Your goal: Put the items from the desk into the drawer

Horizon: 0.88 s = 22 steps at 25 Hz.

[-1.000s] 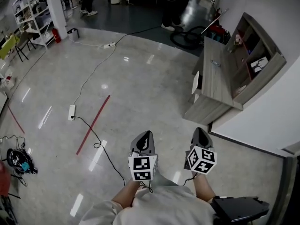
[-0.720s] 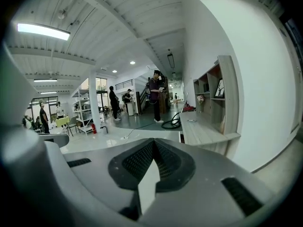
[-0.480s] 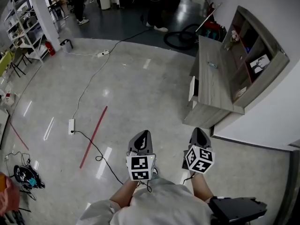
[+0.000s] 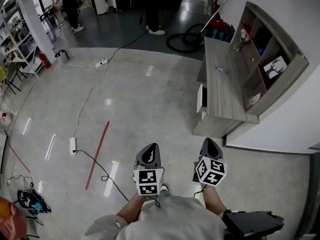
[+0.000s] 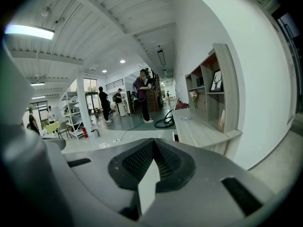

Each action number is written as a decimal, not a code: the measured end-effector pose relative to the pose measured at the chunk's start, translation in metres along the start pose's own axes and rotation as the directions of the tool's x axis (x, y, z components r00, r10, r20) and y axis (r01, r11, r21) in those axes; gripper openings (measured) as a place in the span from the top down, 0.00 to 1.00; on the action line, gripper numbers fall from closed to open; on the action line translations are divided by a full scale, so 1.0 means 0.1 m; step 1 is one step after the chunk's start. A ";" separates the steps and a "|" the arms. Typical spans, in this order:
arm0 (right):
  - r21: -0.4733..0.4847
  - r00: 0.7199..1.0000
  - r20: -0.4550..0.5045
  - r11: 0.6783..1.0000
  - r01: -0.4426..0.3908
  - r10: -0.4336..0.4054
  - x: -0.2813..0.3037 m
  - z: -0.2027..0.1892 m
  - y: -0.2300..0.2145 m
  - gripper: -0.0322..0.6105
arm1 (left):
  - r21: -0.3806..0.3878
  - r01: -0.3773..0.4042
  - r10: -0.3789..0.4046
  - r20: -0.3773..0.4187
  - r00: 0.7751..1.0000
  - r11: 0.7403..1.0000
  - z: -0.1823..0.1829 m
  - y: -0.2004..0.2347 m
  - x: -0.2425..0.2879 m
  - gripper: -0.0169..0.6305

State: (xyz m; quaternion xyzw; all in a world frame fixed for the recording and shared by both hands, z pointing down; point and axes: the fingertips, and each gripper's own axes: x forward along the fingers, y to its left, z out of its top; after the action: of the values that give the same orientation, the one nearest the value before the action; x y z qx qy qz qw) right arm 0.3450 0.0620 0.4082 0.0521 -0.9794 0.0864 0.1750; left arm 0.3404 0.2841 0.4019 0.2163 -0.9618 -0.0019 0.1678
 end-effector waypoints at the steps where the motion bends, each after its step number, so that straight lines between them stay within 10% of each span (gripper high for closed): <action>1: -0.001 1.000 -0.003 1.000 0.010 -0.010 0.03 0.00 -0.02 0.95 | -0.003 0.007 -0.007 -0.004 1.000 1.000 -0.01 0.01 0.04 0.98; 22: 0.016 0.990 0.018 0.990 0.142 -0.142 1.53 0.44 0.81 0.95 | 0.034 0.184 -0.185 0.015 0.983 0.982 0.60 1.18 1.61 0.98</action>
State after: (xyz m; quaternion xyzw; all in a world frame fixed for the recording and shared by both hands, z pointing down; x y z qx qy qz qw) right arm 0.1769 0.1221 0.4089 0.1237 -0.9742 0.0803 0.1709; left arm 0.1353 0.3201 0.4065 0.3072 -0.9390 -0.0040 0.1545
